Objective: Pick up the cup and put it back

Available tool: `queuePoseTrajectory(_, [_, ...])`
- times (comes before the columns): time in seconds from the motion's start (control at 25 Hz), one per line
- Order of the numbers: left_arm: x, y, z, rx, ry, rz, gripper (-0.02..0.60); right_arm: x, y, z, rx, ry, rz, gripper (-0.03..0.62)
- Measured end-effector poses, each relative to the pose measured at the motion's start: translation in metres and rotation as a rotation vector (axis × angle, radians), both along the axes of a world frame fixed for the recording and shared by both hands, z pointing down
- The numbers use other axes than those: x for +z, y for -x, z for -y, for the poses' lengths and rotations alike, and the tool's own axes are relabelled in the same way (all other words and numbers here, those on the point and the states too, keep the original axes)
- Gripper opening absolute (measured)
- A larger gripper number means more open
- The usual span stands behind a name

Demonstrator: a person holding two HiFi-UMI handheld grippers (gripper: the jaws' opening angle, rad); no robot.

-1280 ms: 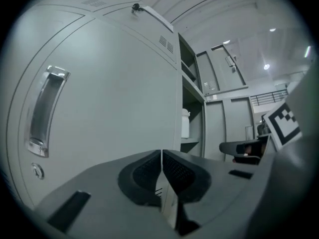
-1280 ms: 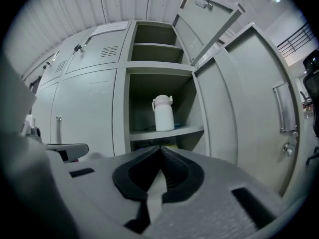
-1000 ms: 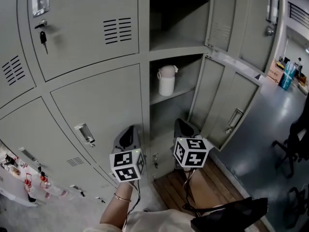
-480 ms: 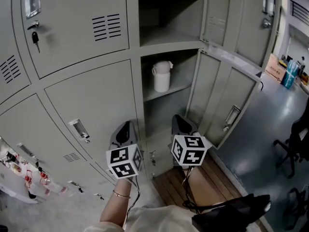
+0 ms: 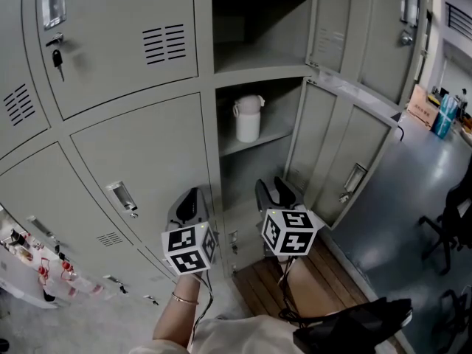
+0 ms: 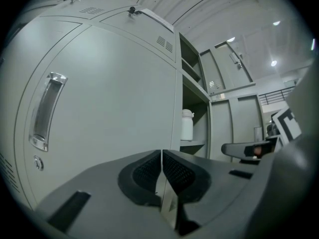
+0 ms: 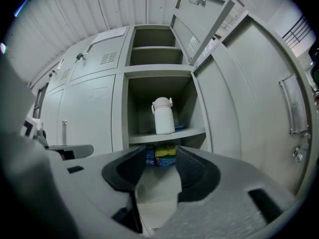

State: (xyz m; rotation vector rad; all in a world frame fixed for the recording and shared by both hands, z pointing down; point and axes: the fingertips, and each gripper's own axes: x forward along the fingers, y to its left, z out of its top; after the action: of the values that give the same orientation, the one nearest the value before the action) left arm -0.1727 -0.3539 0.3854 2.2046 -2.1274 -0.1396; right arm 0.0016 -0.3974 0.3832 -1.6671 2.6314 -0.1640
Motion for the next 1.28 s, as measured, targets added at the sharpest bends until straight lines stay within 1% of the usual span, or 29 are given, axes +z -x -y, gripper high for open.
queuePoseTrajectory(0.32, [0.006, -0.005, 0.000, 0.012, 0.013, 0.011, 0.012, 0.006, 0.000, -0.002, -0.012, 0.016, -0.017, 0.284])
queuePoseTrajectory(0.52, [0.005, -0.005, -0.002, 0.012, 0.013, 0.015, 0.012, 0.005, 0.003, -0.004, -0.021, 0.001, -0.058, 0.354])
queuePoseTrajectory(0.68, [0.003, -0.004, -0.002, 0.013, 0.012, 0.022, 0.012, 0.002, 0.004, -0.004, -0.022, -0.006, -0.064, 0.368])
queuePoseTrajectory(0.88, [0.000, -0.005, -0.002, 0.014, 0.010, 0.043, 0.012, 0.001, 0.005, 0.000, -0.023, -0.006, -0.061, 0.368])
queuePoseTrajectory(1.28, [-0.003, -0.002, -0.001, 0.006, 0.009, 0.058, 0.012, -0.005, 0.010, 0.018, -0.041, 0.003, -0.051, 0.368])
